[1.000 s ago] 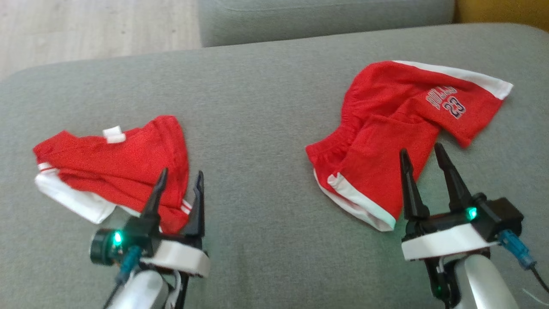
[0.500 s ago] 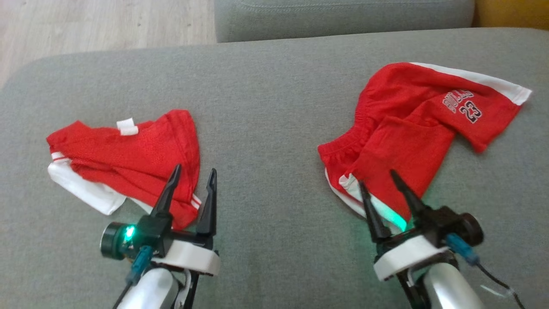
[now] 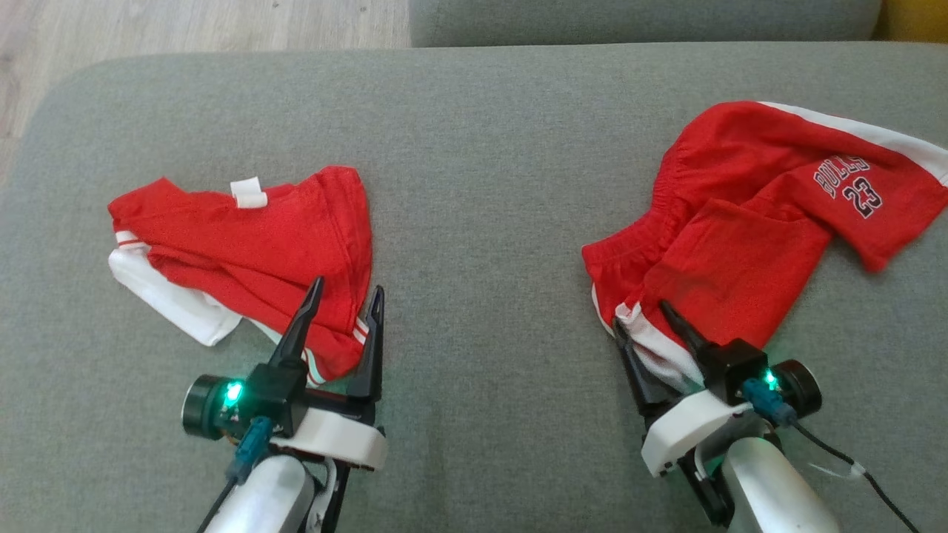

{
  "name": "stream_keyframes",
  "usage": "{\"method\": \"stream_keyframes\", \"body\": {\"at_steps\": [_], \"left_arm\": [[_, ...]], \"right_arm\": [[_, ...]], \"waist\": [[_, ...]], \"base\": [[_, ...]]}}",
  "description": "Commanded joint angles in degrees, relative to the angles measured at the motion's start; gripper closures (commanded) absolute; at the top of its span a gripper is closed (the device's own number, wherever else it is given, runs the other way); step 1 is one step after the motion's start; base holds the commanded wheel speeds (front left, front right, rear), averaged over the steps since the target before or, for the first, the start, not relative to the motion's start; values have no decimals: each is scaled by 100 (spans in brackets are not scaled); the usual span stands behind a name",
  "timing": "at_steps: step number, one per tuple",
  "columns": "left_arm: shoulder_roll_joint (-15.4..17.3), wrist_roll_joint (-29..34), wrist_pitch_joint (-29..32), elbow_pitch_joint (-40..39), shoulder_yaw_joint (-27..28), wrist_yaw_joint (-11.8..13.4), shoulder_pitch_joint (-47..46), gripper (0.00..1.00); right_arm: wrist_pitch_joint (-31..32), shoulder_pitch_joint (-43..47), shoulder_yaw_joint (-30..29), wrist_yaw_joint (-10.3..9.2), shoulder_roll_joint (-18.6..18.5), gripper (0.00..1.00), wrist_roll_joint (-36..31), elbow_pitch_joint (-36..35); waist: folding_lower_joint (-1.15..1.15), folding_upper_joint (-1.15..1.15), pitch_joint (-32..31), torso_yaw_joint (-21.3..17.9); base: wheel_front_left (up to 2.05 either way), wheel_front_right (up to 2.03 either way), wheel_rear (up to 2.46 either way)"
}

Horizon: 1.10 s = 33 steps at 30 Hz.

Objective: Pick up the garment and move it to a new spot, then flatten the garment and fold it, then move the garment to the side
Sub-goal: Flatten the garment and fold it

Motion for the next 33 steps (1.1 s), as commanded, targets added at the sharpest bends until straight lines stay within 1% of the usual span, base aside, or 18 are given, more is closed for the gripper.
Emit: {"method": "stream_keyframes", "body": {"at_steps": [1,2,3,8,11,14,19,22,24,25,26,27,30,33], "left_arm": [[32,47,-54,-141,246,-11,-241,0],[26,54,-54,-133,256,-12,-236,0],[20,61,-54,-123,267,-12,-229,0],[20,82,-54,-77,308,-32,-198,0],[35,90,-54,-68,343,-32,-160,0],[60,92,-54,-84,386,-24,-107,0],[86,105,-54,-115,417,-25,-70,0],[77,117,-54,-115,407,-36,-92,0],[64,124,-54,-95,395,-46,-109,0],[54,127,-54,-88,392,-47,-114,0],[47,128,-54,-81,389,-49,-114,0],[33,131,-54,-60,376,-58,-114,0],[12,134,-54,-22,364,-65,-116,0],[-8,136,-54,13,347,-94,-116,0]], "right_arm": [[-35,-175,93,-4,-14,51,75,-96],[-39,-185,90,-4,-14,68,106,-67],[-47,-193,80,-4,-14,100,140,-57],[-93,-155,-29,-4,-14,100,294,-136],[-115,-64,-248,-4,-14,100,396,-352],[-126,64,-681,-4,-14,100,510,-661],[-129,309,-1651,-4,-14,100,661,-1181],[-130,392,-2124,-4,-14,100,730,-1161],[-130,395,-2341,-4,-14,100,747,-1060],[-130,384,-2443,-4,-14,93,739,-1001],[-130,366,-2564,-4,-14,43,725,-948],[-131,325,-2757,-4,-14,0,712,-816],[-131,261,-2851,-4,-14,0,707,-752],[-131,241,-2732,-4,-14,0,692,-978]], "waist": [[-1,0,0,-1],[-1,0,-3,-12],[-1,0,-9,-31],[-1,0,-86,-228],[-1,0,-165,-414],[-1,0,-231,-656],[-1,0,-269,-1071],[-1,0,-270,-1255],[-1,0,-275,-1344],[-1,0,-276,-1379],[-1,0,-281,-1413],[-1,0,-293,-1450],[-1,0,-321,-1470],[-1,0,-367,-1432]], "base": [[0,0,0],[0,0,0],[0,0,0],[0,0,0],[0,0,0],[0,0,0],[0,0,0],[0,0,0],[0,0,0],[0,0,0],[0,0,0],[0,0,0],[0,0,0],[0,0,0]]}}
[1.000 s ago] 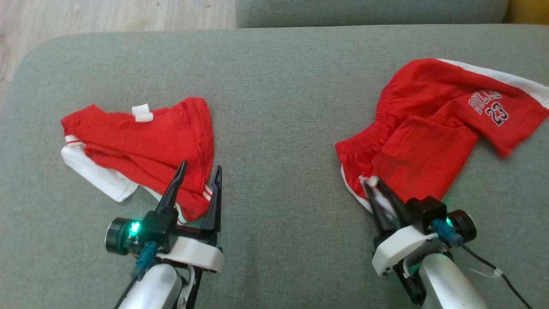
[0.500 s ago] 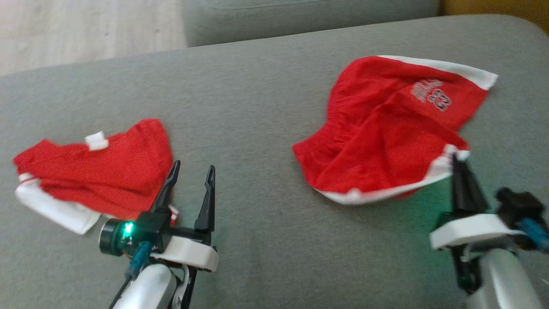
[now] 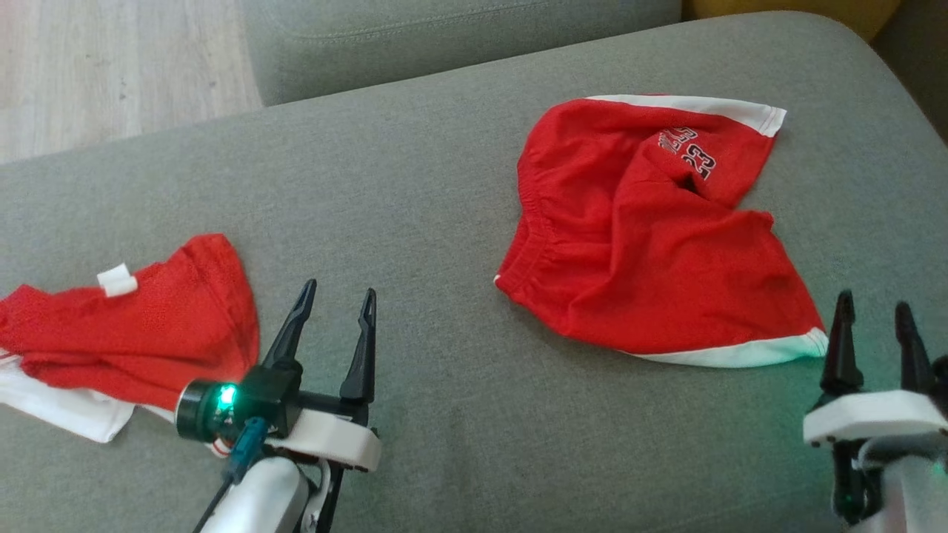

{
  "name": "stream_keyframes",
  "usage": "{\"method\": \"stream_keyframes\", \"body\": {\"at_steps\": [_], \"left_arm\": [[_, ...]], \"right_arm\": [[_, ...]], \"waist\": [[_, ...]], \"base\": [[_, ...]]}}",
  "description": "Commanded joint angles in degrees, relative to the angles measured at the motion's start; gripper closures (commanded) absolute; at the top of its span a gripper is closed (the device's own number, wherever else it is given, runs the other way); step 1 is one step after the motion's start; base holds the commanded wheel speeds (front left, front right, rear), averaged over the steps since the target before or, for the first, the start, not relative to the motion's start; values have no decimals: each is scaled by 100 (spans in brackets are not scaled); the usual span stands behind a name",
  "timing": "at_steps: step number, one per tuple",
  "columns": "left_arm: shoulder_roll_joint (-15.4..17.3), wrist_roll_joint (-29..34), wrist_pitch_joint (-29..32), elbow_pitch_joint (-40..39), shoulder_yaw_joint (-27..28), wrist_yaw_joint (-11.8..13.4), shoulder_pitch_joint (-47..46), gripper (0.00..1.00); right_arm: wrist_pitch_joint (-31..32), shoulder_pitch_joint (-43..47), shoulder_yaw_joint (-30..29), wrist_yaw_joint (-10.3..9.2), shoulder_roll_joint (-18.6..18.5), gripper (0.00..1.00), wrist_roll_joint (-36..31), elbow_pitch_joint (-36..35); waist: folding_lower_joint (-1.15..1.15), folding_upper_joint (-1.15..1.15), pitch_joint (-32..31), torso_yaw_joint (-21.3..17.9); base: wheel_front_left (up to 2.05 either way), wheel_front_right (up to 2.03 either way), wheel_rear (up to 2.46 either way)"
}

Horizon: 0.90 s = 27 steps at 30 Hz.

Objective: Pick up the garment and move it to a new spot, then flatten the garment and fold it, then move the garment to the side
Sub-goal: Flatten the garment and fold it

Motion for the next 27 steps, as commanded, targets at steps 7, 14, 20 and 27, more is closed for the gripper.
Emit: {"method": "stream_keyframes", "body": {"at_steps": [7,14,20,27], "left_arm": [[7,59,-54,-112,190,-41,-114,0],[-61,100,-55,-95,160,-77,-128,0],[-86,124,-55,-83,158,-99,-202,0],[-165,155,-55,-55,141,-140,-300,0]], "right_arm": [[-62,-39,1486,-4,-40,0,-51,-1140],[-54,6,2771,-4,-40,0,-470,-1009],[259,-462,3295,-4,-40,0,-876,-368],[603,-947,3088,-4,-40,0,-1422,468]], "waist": [[0,0,-94,213],[0,0,-27,612],[0,0,172,997],[0,0,361,1385]], "base": [[0,0,0],[0,0,0],[0,0,0],[0,0,0]]}}
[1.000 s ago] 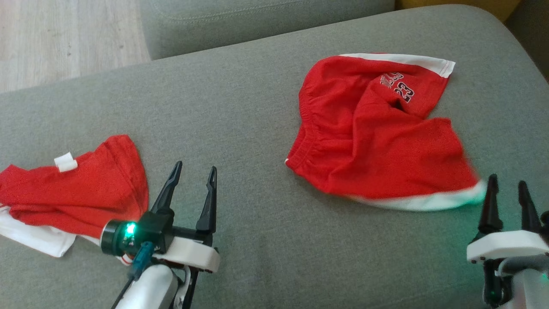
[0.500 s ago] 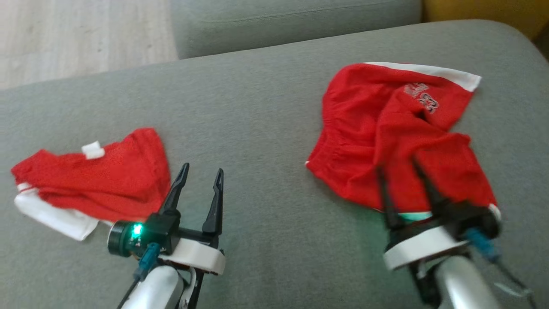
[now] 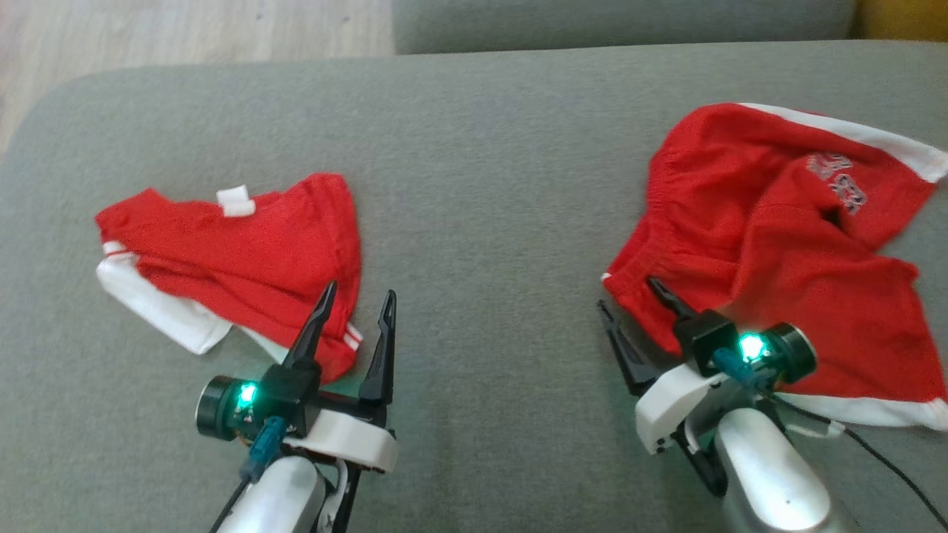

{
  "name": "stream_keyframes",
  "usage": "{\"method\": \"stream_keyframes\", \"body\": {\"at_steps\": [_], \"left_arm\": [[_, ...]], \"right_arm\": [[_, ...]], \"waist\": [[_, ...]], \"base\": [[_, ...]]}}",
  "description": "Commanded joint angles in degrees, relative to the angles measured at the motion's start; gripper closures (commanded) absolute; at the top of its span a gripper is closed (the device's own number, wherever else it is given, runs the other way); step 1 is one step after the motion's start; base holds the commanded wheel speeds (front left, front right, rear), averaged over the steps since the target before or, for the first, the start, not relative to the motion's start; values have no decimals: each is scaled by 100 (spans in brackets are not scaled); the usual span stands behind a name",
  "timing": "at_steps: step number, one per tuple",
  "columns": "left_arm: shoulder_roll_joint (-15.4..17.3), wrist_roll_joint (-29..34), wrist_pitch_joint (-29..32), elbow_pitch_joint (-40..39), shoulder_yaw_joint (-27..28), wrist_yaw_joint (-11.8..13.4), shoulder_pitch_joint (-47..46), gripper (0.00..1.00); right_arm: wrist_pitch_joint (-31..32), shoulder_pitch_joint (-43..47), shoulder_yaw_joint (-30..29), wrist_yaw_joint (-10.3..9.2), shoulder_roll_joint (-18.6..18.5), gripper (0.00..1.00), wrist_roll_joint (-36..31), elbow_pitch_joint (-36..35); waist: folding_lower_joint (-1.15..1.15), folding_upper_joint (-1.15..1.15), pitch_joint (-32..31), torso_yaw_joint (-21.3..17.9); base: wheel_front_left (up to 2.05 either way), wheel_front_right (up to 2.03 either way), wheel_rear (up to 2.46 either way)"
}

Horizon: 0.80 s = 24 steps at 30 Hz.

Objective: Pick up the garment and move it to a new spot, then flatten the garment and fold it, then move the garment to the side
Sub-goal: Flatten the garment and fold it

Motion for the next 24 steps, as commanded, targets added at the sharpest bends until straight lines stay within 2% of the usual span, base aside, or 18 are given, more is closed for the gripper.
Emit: {"method": "stream_keyframes", "body": {"at_steps": [1,4,5,6,7,11,21,24], "left_arm": [[30,56,-55,-143,186,-16,-277,0],[18,71,-55,-135,208,-27,-288,0],[12,77,-55,-132,214,-30,-287,0],[7,83,-55,-129,219,-33,-288,0],[1,89,-55,-127,226,-36,-289,0],[-26,106,-55,-112,264,-35,-283,0],[-47,155,-55,-75,321,-81,-245,0],[-52,165,-55,-70,335,-90,-232,0]], "right_arm": [[0,-209,3,-4,-14,0,-97,-14],[10,-313,-157,-4,-14,0,-150,214],[-8,-340,-173,-4,-14,19,-98,275],[-58,-372,-187,-4,-14,79,8,315],[-129,-407,-199,-4,-14,100,116,345],[-418,-535,115,-4,-14,100,595,370],[-619,-505,1774,-4,-14,100,1950,-113],[-607,-491,1898,-4,-14,100,2208,-79]], "waist": [[0,0,114,152],[0,0,141,213],[0,0,146,226],[0,0,150,235],[0,0,152,239],[0,0,136,197],[0,0,14,54],[0,0,-5,39]], "base": [[0,0,0],[0,0,0],[0,0,0],[0,0,0],[0,0,0],[0,0,0],[0,0,0],[0,0,0]]}}
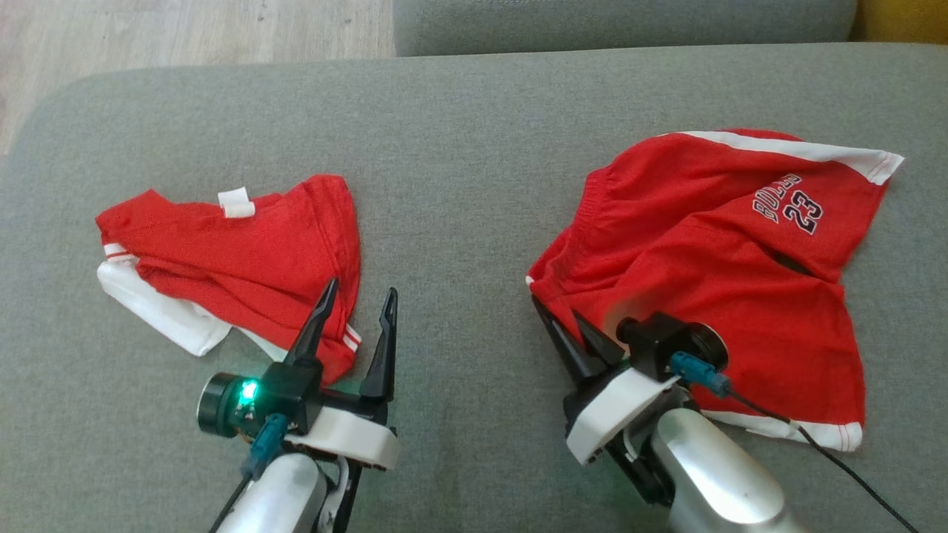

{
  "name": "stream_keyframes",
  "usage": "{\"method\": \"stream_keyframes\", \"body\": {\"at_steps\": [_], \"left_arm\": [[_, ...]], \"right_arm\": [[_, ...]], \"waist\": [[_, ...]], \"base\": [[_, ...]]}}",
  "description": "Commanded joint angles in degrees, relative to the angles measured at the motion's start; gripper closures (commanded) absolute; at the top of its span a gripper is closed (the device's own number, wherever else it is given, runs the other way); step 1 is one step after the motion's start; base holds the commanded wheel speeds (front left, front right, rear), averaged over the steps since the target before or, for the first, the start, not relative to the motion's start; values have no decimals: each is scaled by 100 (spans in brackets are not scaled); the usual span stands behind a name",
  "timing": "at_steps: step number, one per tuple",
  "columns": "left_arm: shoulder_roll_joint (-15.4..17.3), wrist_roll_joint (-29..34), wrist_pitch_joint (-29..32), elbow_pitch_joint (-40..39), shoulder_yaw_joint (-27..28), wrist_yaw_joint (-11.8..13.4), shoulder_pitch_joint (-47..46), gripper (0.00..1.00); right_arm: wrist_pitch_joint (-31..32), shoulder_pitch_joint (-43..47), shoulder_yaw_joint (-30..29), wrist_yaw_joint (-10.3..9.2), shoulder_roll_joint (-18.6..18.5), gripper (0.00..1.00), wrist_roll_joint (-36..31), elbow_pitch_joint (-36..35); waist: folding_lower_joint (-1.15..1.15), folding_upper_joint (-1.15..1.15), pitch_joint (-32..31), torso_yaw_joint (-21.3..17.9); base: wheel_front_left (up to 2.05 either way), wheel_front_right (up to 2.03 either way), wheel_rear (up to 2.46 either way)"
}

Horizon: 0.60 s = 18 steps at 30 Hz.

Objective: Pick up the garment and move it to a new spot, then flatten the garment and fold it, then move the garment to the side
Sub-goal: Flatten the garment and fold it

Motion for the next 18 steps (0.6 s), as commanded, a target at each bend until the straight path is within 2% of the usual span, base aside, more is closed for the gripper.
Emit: {"method": "stream_keyframes", "body": {"at_steps": [1,14,15,16,17,18], "left_arm": [[33,67,-55,-138,249,-13,-207,0],[20,115,-55,-124,241,-59,-238,0],[18,117,-55,-117,238,-63,-240,0],[17,119,-55,-110,236,-65,-241,0],[17,121,-55,-105,236,-66,-242,0],[18,122,-55,-104,239,-66,-241,0]], "right_arm": [[-58,-96,38,-4,45,100,60,-74],[5,-534,-627,-4,45,100,-326,1017],[0,-561,-683,-4,45,96,-373,1084],[-6,-582,-761,-4,45,14,-430,1150],[-10,-596,-822,-4,45,0,-487,1207],[-14,-609,-881,-4,45,0,-541,1253]], "waist": [[0,0,-5,-5],[0,0,76,32],[0,0,81,34],[0,0,83,35],[0,0,84,35],[0,0,86,31]], "base": [[0,0,0],[0,0,0],[0,0,0],[0,0,0],[0,0,0],[0,0,0]]}}
